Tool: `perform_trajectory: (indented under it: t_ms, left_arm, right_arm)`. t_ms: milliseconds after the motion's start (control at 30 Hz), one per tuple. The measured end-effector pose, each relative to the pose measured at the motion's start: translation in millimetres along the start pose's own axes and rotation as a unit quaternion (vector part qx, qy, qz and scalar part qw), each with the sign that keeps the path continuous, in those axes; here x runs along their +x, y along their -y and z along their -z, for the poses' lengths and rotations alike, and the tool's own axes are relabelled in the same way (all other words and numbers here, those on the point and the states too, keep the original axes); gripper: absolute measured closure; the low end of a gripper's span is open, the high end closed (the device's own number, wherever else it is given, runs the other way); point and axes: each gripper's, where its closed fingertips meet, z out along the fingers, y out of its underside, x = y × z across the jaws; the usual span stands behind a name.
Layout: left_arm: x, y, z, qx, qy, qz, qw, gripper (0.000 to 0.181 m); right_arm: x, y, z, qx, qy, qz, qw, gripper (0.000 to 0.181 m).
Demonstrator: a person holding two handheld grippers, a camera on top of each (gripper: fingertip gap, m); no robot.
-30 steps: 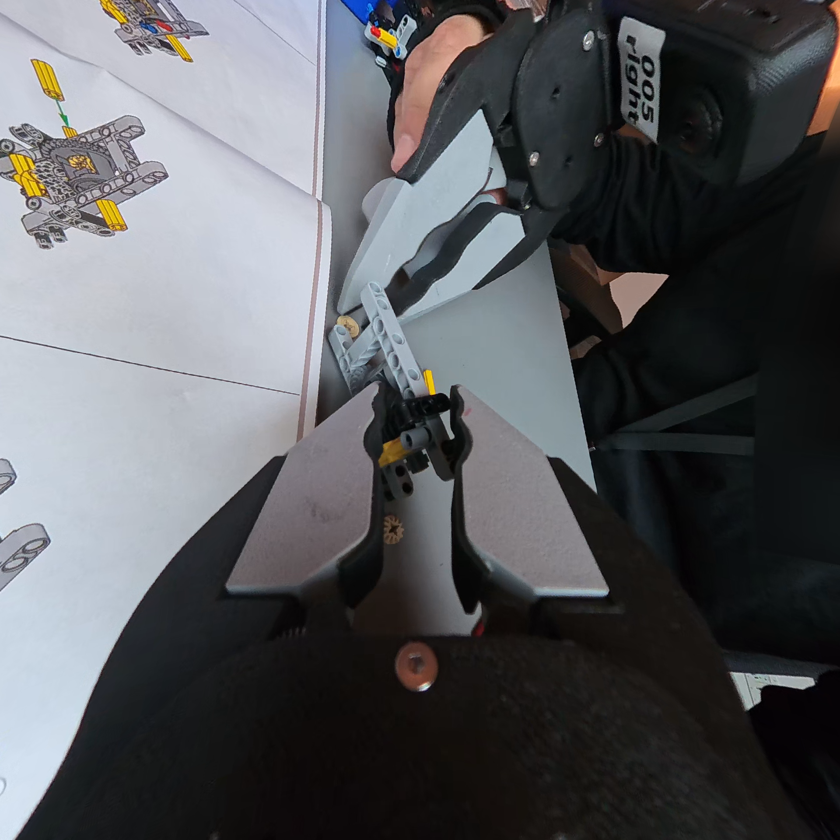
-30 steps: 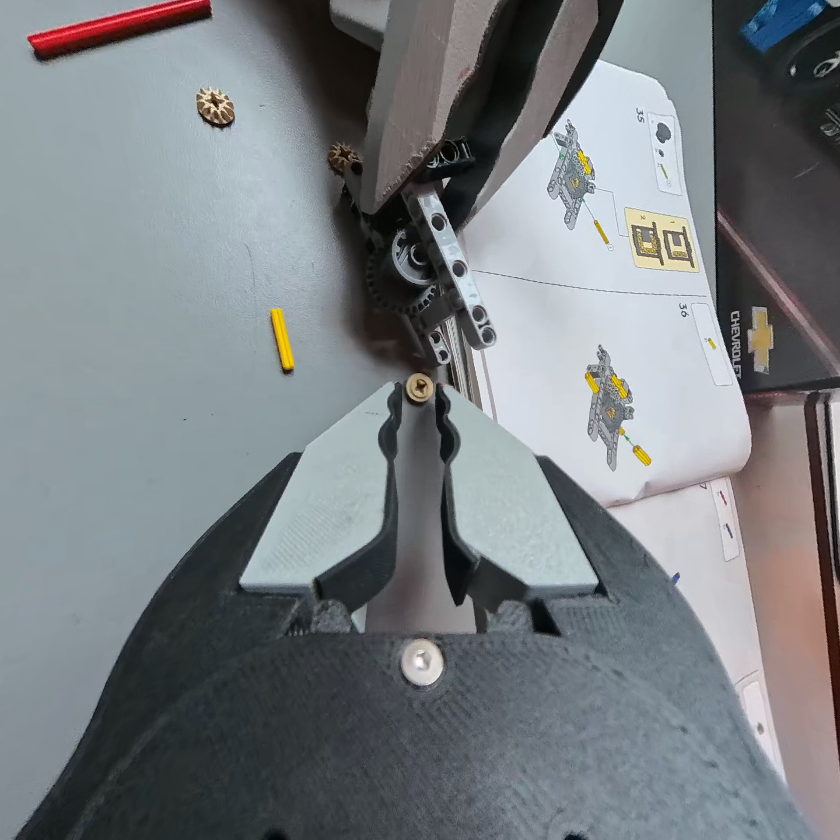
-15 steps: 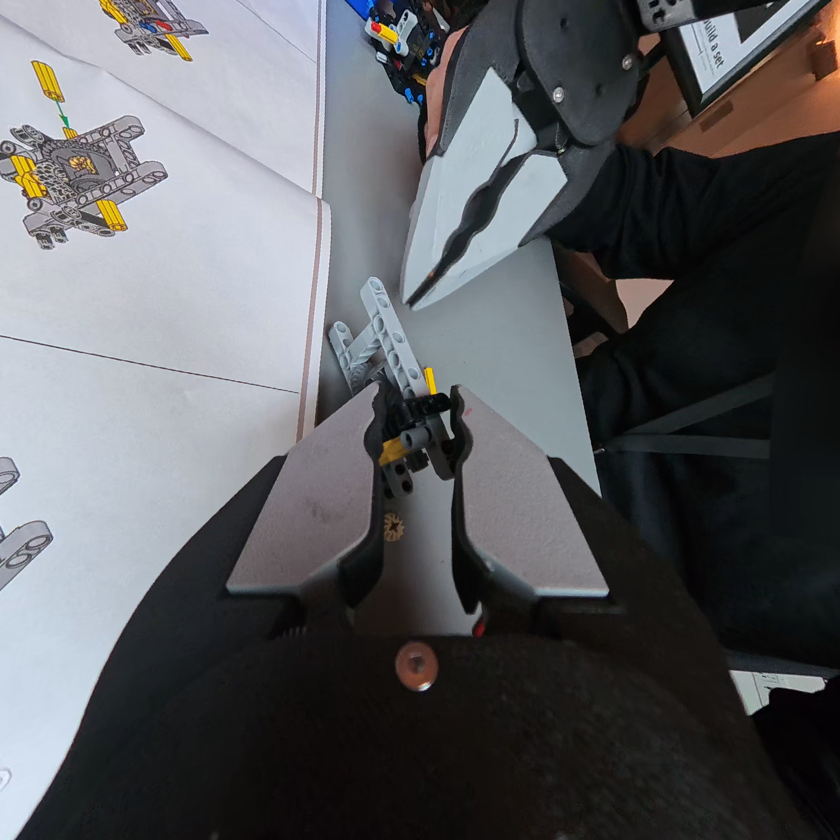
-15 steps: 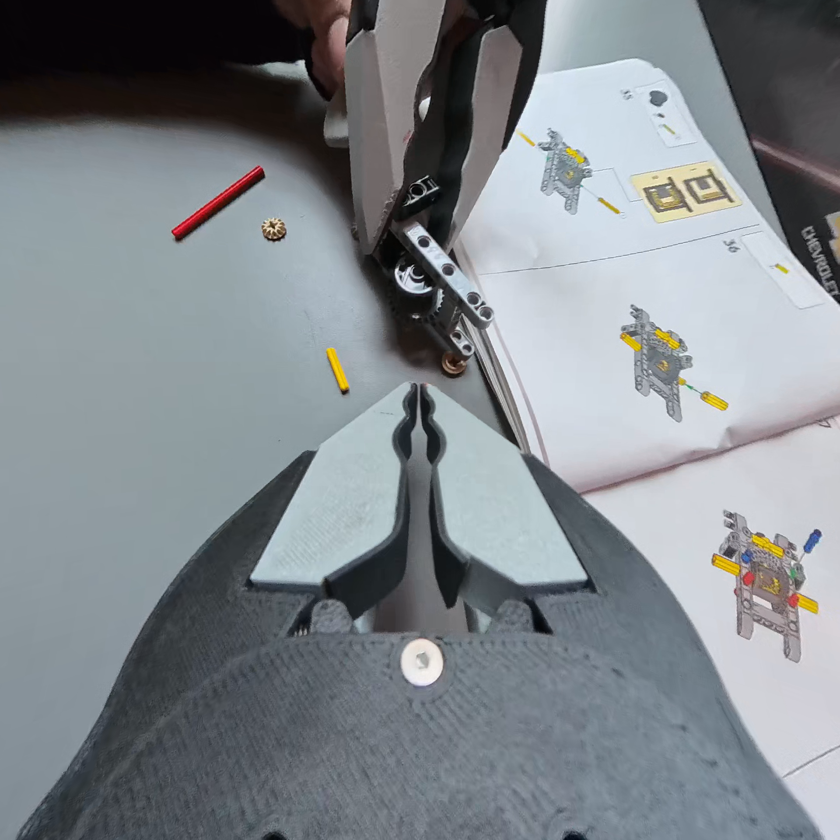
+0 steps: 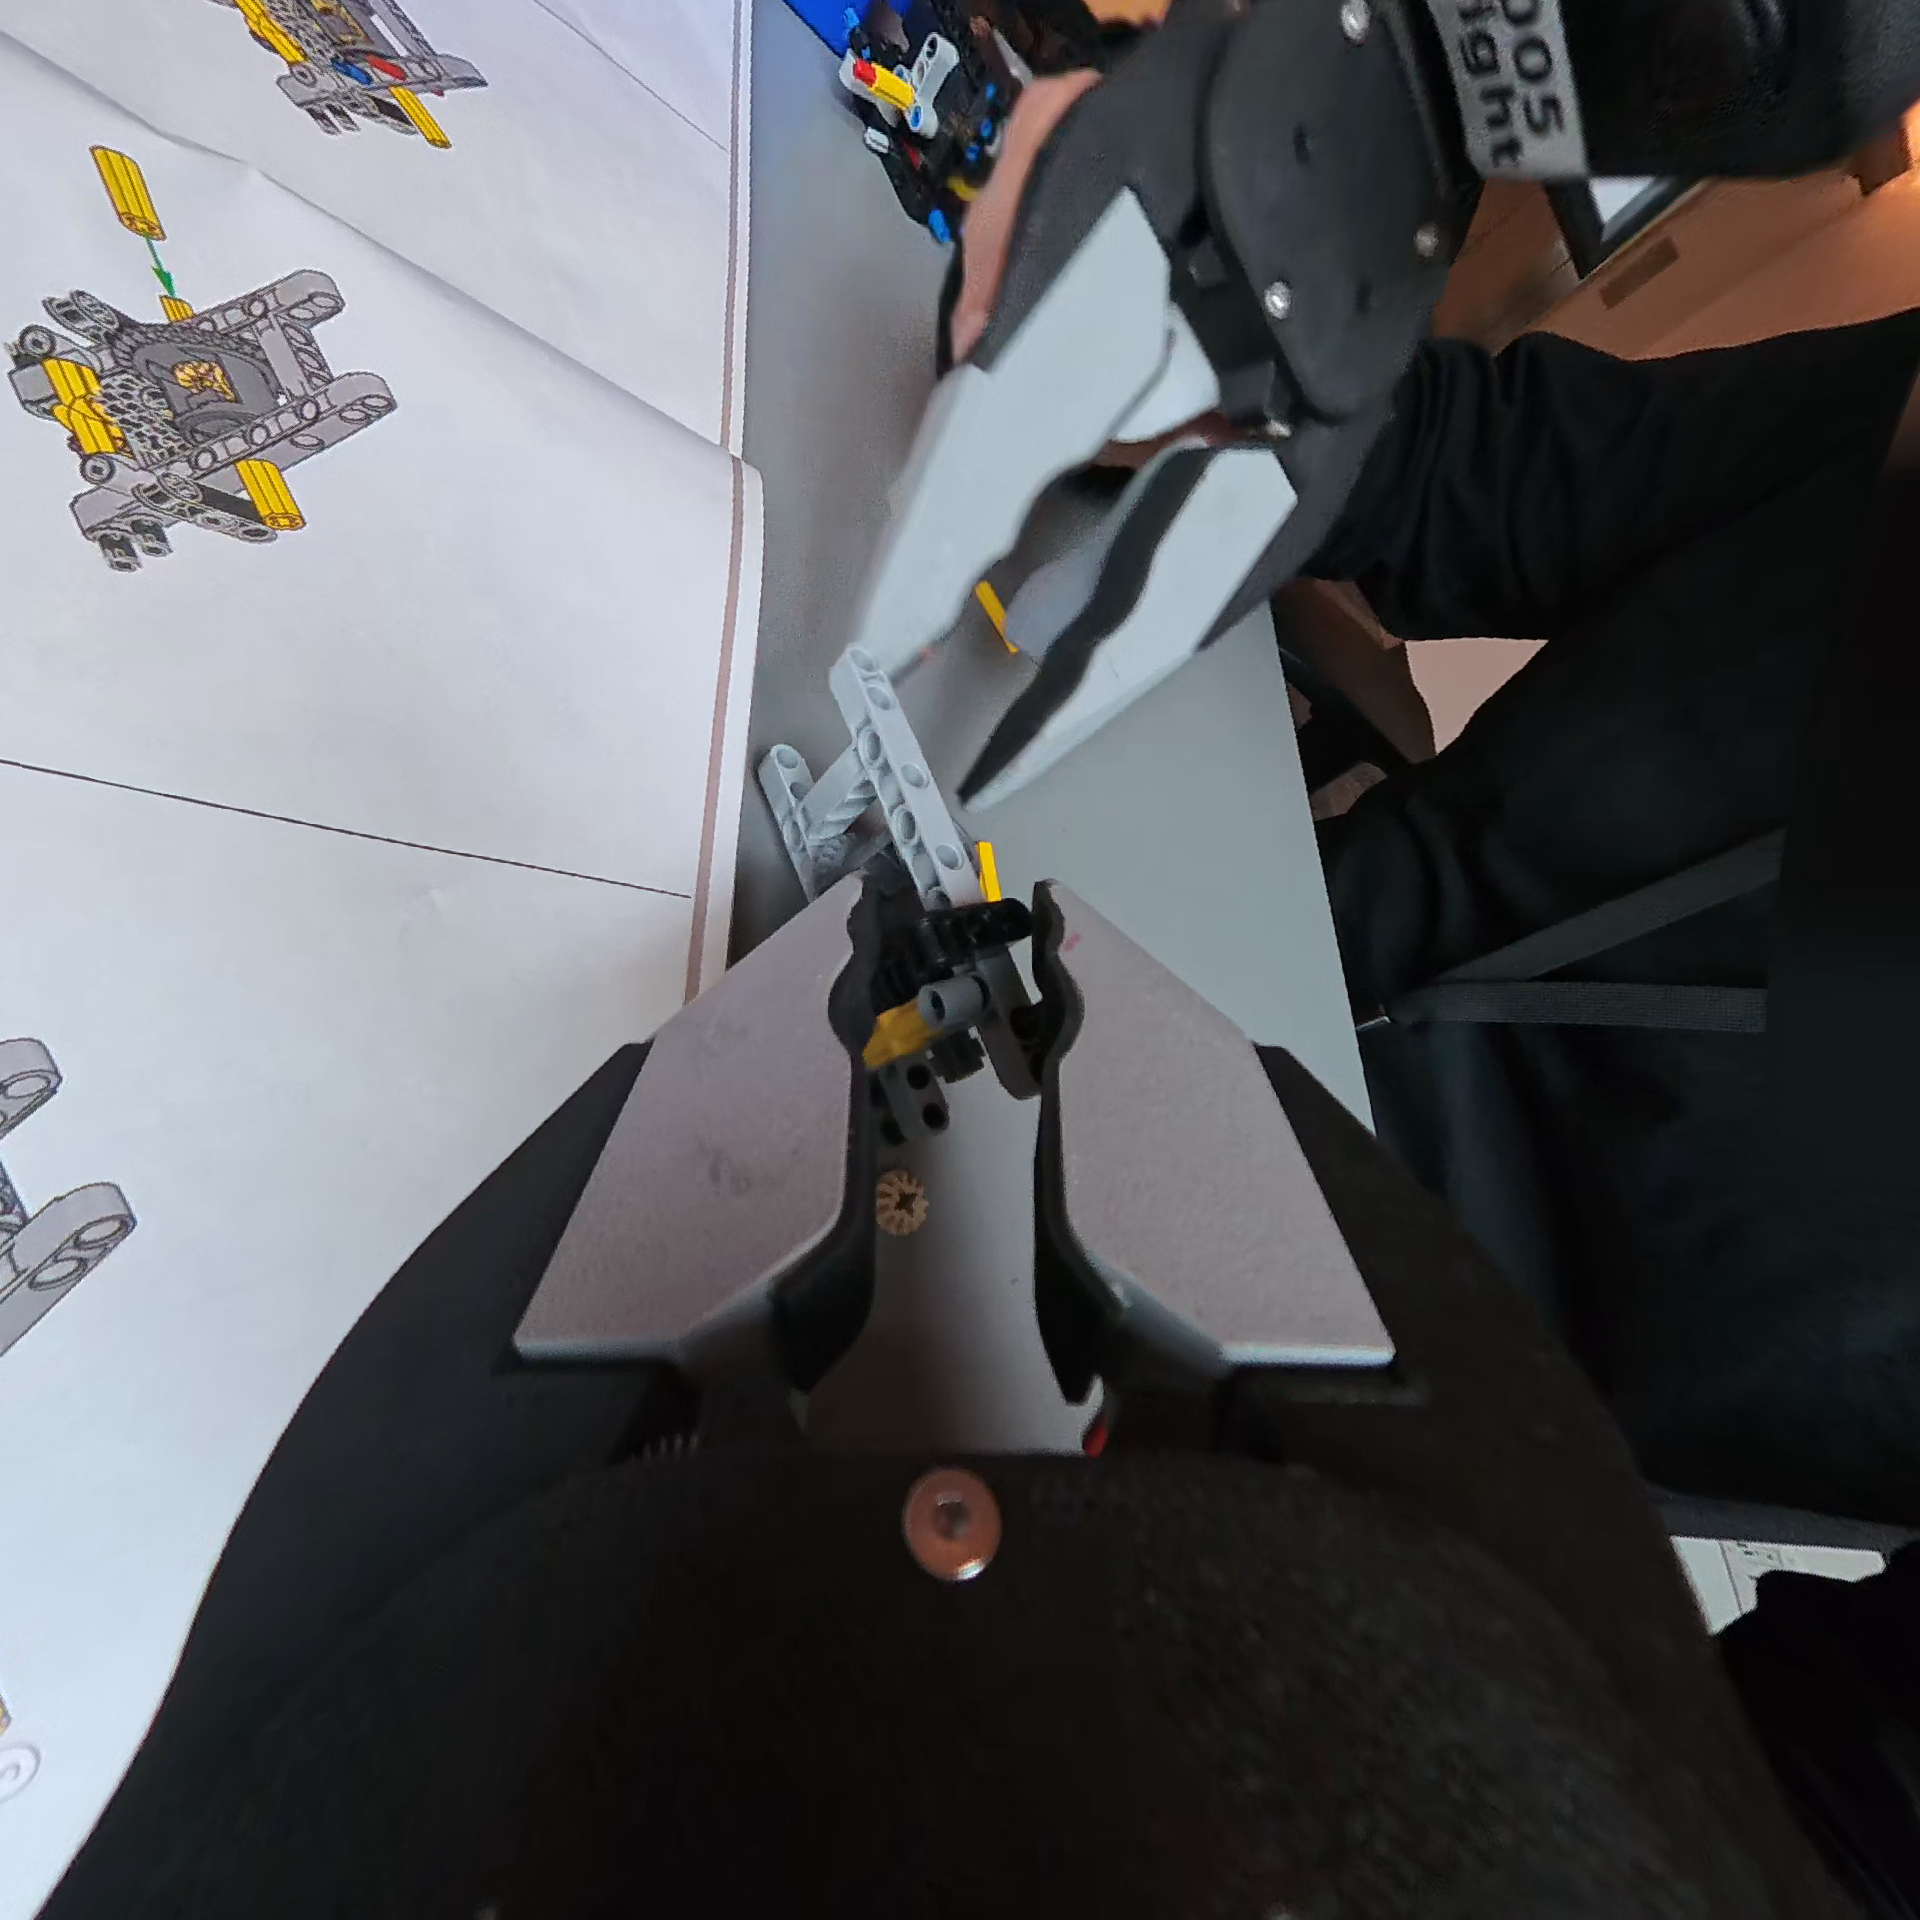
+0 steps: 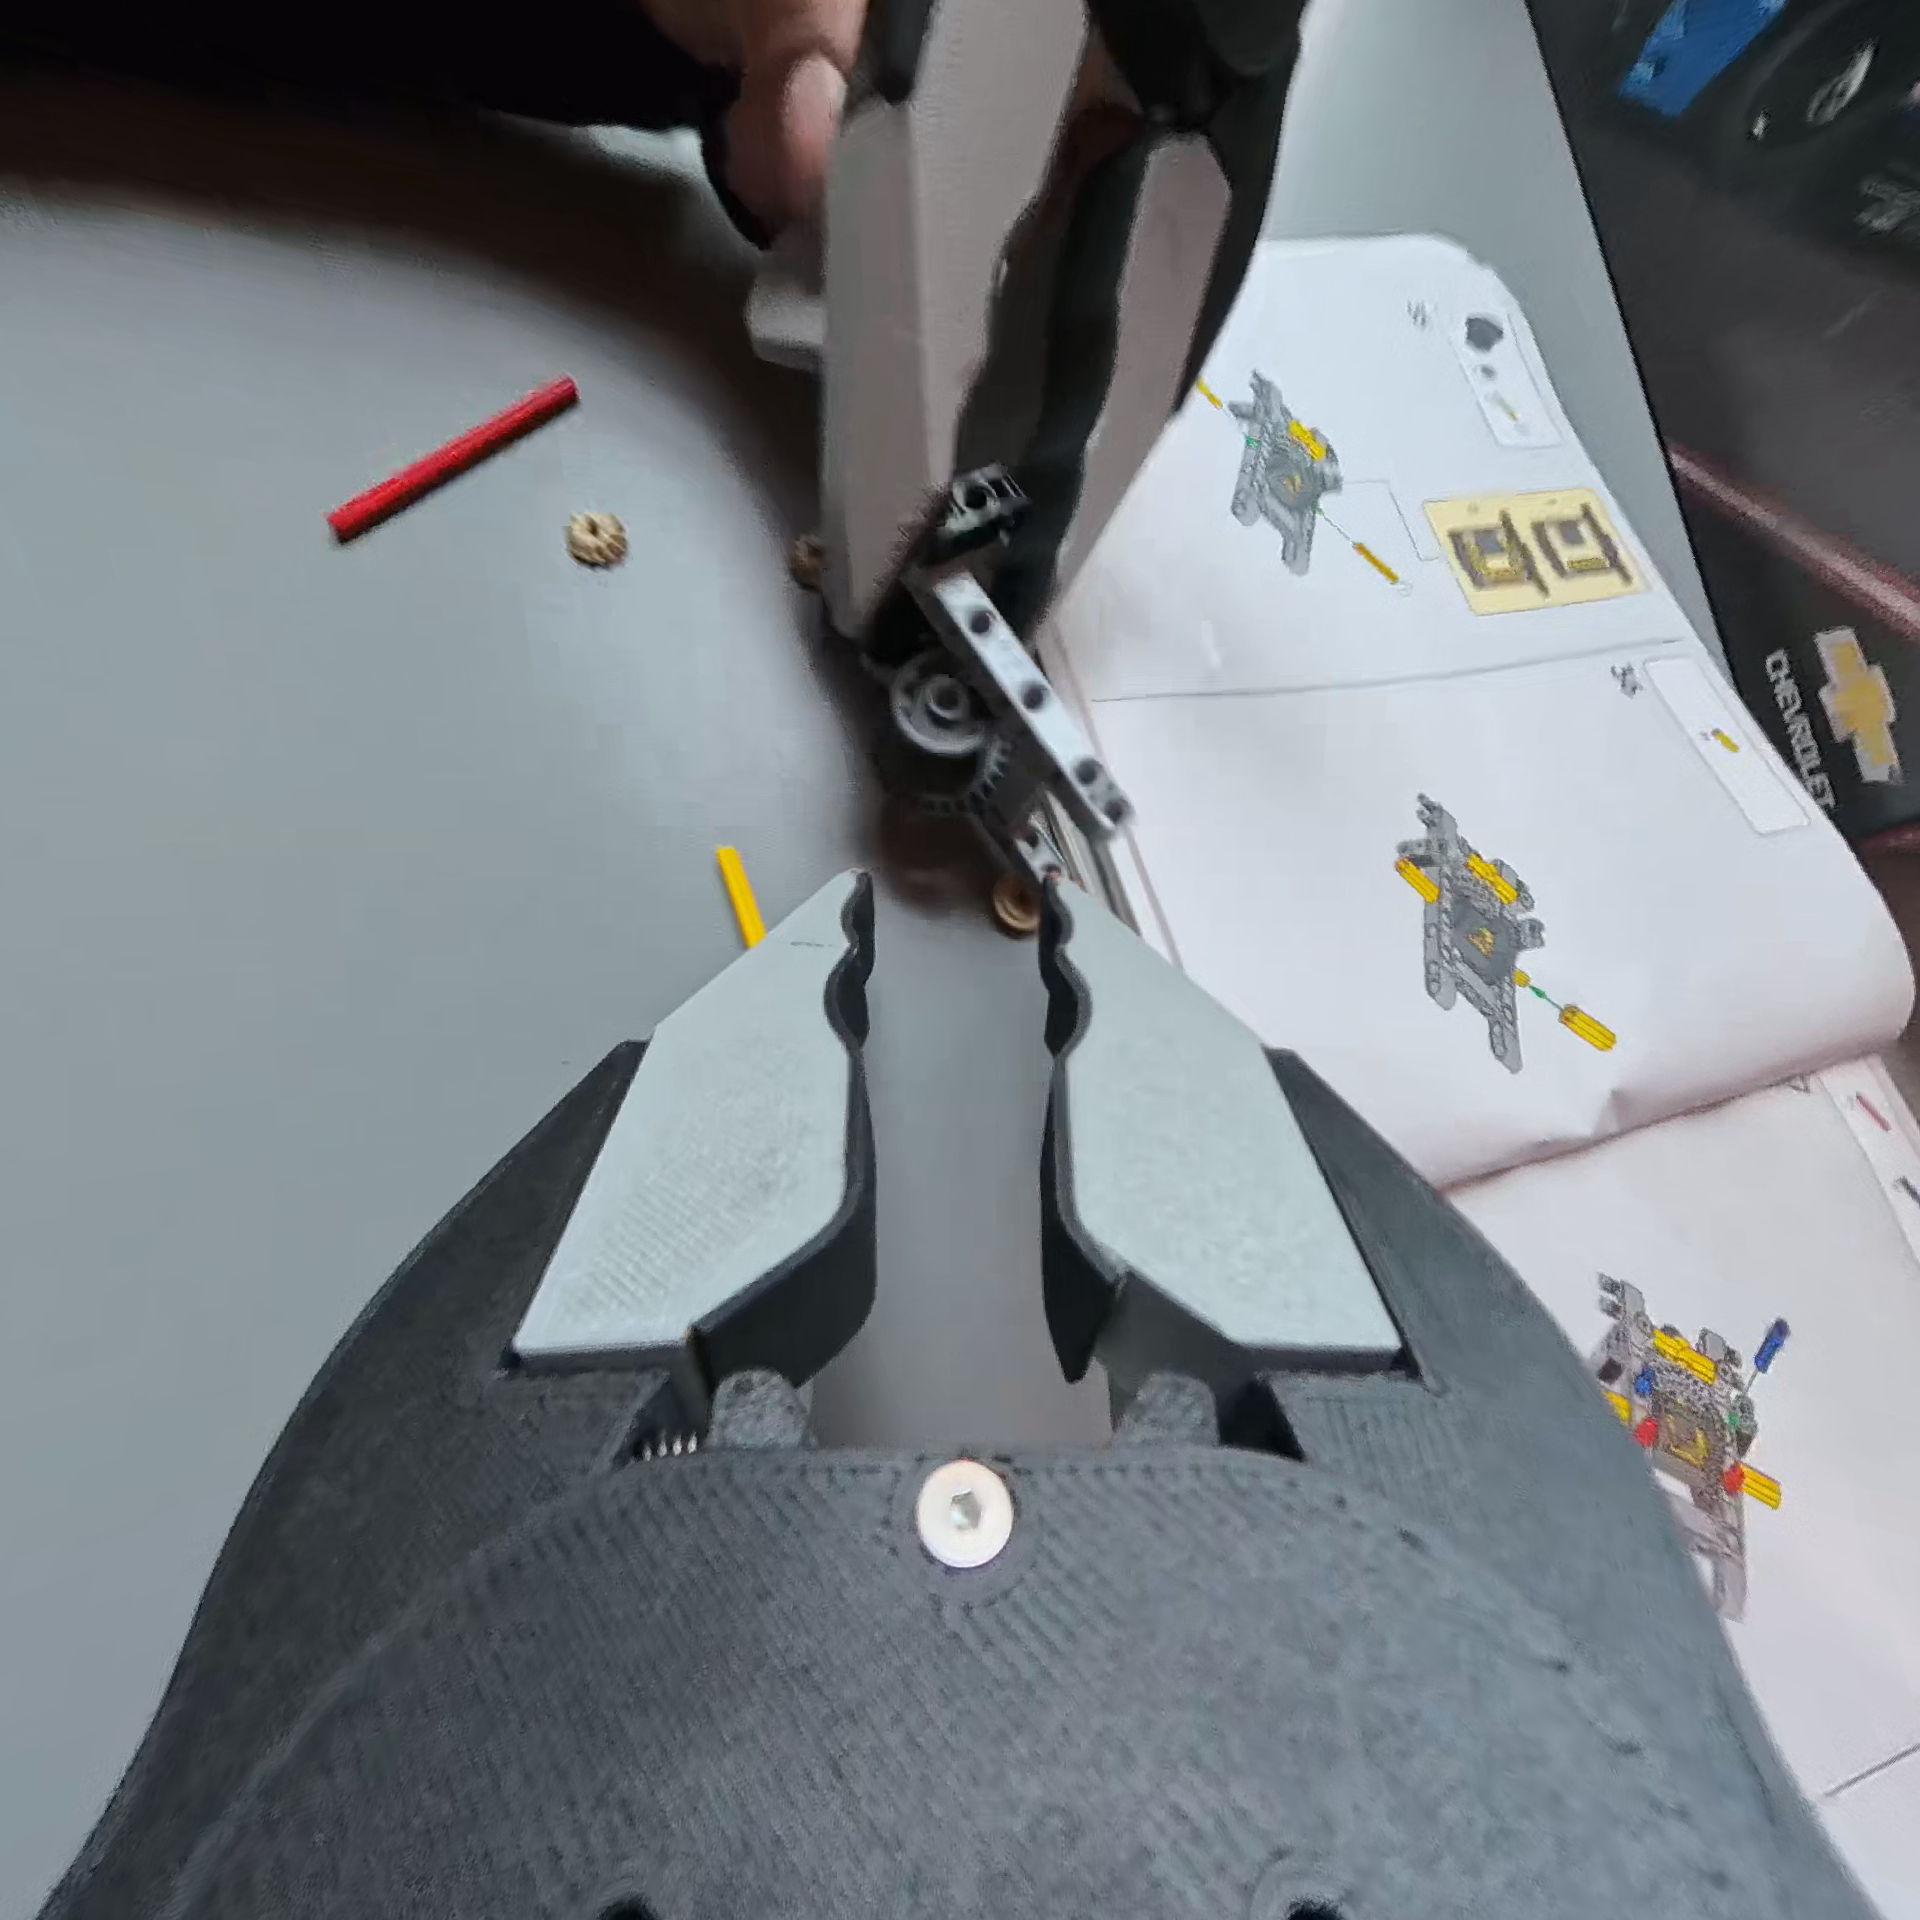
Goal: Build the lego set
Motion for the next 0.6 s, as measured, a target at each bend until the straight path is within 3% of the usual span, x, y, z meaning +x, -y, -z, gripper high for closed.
perform_trajectory:
  t_ms: [100,200,267,333,600]
  left_arm:
    - [0,0,0,0.001,-0.003,0.004,1.0,0.156]
    - [2,1,0,0.005,-0.009,0.008,1.0,0.16]
    - [3,1,-2,0.006,-0.012,0.009,1.0,0.16]
    - [4,1,-3,0.005,-0.013,0.01,1.0,0.159]
    - [3,1,-3,0.006,-0.011,0.016,1.0,0.159]
  right_arm:
    - [-5,15,-1,0.016,-0.032,0.002,0.999,0.157]
    - [-11,28,-6,0.043,-0.02,-0.047,0.998,0.157]
    - [-7,29,-11,0.041,-0.032,-0.069,0.996,0.154]
    - [2,28,-11,0.035,-0.059,-0.081,0.994,0.172]
    - [0,23,-8,0.027,-0.074,-0.045,0.996,0.172]
